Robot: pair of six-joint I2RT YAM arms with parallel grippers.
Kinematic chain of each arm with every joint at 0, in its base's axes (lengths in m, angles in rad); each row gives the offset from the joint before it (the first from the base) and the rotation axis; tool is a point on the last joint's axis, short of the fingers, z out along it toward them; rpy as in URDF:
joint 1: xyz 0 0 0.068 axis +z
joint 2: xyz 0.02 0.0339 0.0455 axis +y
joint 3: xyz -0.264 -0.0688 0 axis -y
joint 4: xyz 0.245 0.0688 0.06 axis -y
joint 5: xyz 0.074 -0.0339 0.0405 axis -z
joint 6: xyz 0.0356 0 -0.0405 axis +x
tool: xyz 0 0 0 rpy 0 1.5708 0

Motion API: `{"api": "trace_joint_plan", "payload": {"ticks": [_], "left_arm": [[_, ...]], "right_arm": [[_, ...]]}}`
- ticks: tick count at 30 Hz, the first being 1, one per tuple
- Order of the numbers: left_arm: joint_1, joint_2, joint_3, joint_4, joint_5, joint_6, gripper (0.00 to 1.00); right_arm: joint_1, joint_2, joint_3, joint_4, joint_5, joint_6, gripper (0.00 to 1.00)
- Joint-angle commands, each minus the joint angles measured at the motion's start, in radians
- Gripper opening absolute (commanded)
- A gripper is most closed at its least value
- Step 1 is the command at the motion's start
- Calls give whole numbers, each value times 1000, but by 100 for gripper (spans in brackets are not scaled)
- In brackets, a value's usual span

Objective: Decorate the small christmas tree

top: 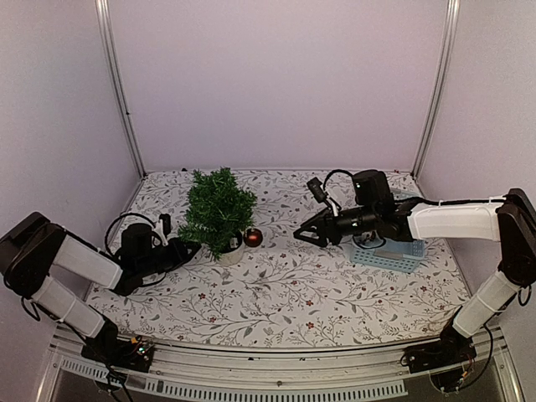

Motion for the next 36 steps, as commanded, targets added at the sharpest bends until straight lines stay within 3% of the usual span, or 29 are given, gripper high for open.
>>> {"api": "trace_joint_plan", "payload": {"ticks": [1,22,36], "left_arm": [[-34,44,16,96,21,-11,23],[-124,228,64,263,14,-46,22],[-181,353,174,324,24,-55,20]], "right_arm": [[-5,-31,-13,17,-3,3,58],[-15,-33,-18,11,-2,-10,58],[-24,-50,-21,-4,5,-18,58]]}}
